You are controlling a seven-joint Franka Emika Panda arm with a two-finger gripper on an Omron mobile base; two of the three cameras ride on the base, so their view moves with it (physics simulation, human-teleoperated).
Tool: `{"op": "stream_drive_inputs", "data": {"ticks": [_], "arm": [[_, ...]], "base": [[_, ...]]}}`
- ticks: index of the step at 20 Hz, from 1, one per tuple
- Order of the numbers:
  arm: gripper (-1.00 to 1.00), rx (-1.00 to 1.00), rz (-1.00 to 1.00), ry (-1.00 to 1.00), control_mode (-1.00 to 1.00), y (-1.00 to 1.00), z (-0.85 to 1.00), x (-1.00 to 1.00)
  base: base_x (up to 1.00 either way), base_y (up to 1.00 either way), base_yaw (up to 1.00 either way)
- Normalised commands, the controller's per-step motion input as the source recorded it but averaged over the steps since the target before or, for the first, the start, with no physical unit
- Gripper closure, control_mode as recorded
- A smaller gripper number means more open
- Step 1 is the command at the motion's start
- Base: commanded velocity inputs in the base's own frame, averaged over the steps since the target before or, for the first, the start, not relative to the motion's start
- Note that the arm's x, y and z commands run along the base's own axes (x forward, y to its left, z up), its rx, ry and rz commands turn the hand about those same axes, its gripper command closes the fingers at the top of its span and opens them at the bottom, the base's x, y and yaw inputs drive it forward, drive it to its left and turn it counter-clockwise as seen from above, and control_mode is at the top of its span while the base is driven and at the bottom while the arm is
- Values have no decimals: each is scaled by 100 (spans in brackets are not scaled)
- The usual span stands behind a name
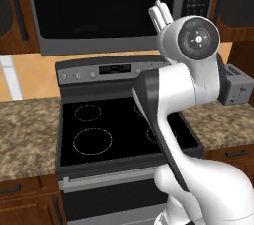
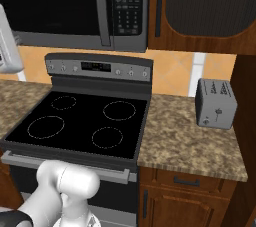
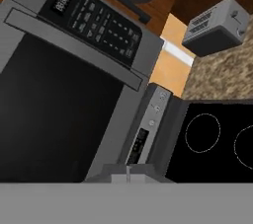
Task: Open the microwave, place the bowl with waffle inside the microwave, then close the microwave door and turn it on.
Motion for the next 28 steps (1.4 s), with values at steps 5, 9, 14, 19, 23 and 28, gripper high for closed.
{"op": "stream_drive_inputs", "data": {"ticks": [5, 9, 14, 19, 23, 28], "arm": [[100, -22, 8, -2, -100, 2, 0, -24], [100, -6, 4, 3, -100, -6, 0, -1], [100, -15, 10, 13, -100, -18, -7, 0], [100, -29, 17, 3, -100, -16, -5, 0], [100, -30, 19, 0, -100, -15, 0, 0], [100, -21, 17, -1, -100, -28, -3, 0]], "base": [[0, 0, 0], [0, 0, 0], [0, 0, 0], [0, 0, 0], [0, 0, 0], [0, 0, 0]]}}
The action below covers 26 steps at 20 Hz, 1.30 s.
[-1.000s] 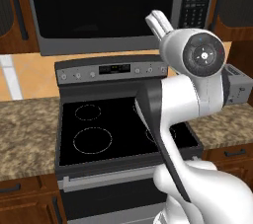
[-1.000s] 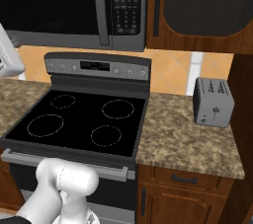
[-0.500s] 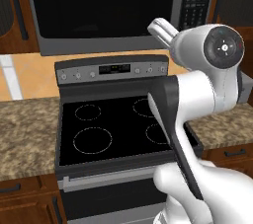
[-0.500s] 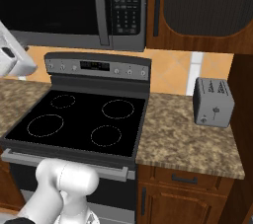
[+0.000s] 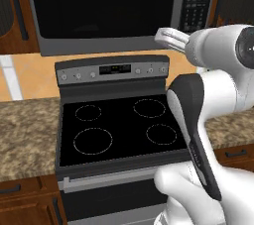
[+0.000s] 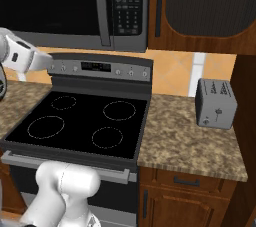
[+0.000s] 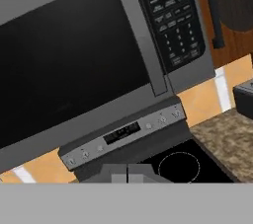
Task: Open the microwave, place the bowl with waffle inside the microwave, then close the microwave door and turn it on.
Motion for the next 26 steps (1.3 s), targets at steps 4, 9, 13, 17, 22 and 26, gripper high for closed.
{"op": "stream_drive_inputs", "data": {"ticks": [4, 9, 13, 17, 22, 26], "arm": [[100, -16, 14, -13, -100, -48, -7, 0], [100, -10, 14, -19, -100, -39, 0, -4], [100, -7, 13, -16, -100, -28, -2, 0], [100, -6, 11, -12, -100, -23, 0, 0], [100, -3, 8, -3, -100, -23, 0, 1], [100, -2, 0, 7, -100, -34, 0, 1]], "base": [[0, 0, 0], [0, 0, 0], [0, 0, 0], [0, 0, 0], [0, 0, 0], [0, 0, 0]]}}
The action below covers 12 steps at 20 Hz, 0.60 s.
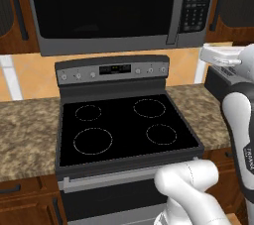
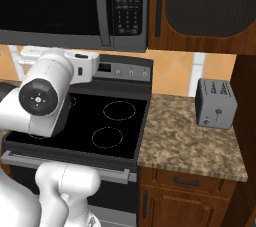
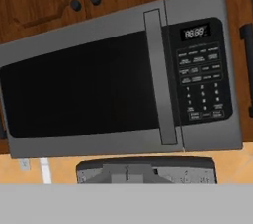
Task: Open the microwave, place the bowl with waffle inside the microwave, then close the microwave door and turn it on.
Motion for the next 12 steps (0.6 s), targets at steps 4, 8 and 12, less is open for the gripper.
{"op": "stream_drive_inputs", "data": {"ticks": [4, 8, 12], "arm": [[100, -7, -4, 9, -100, -20, 0, 13], [100, -3, -4, 4, -100, -25, 0, 32], [100, 0, 0, -1, -100, -32, 0, 23]], "base": [[0, 0, 0], [0, 0, 0], [0, 0, 0]]}}
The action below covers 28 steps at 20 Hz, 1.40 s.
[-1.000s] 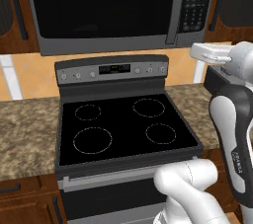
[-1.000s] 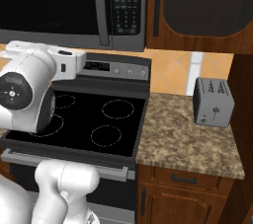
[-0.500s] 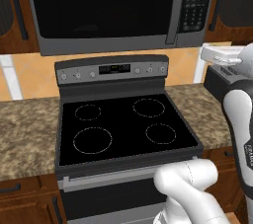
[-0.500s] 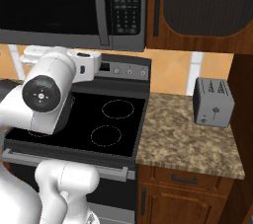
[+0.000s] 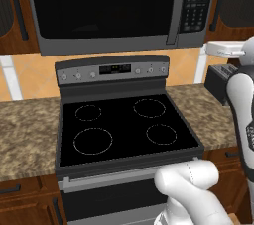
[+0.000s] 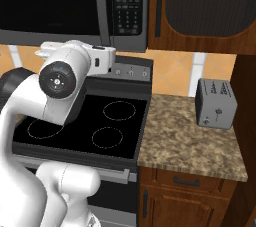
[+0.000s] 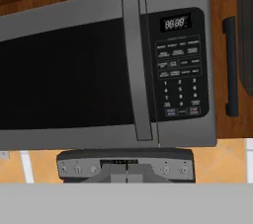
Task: Open the microwave, place the bowl with waffle inside the microwave, then close the microwave door and turn it on.
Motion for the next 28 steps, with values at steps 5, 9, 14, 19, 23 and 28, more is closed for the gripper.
{"op": "stream_drive_inputs", "data": {"ticks": [5, 9, 14, 19, 23, 28], "arm": [[100, 0, 0, 0, -100, -31, 0, 34], [100, 0, 0, 0, -100, -24, 0, 30], [100, 0, 0, 0, -100, -22, 0, 40], [100, 0, 0, 0, -100, -23, 0, 47], [100, 0, 0, 1, -100, -1, -3, 54], [100, 0, 0, 5, -100, 0, -10, 56]], "base": [[0, 0, 0], [0, 0, 0], [0, 0, 0], [0, 0, 0], [0, 0, 0], [0, 0, 0]]}}
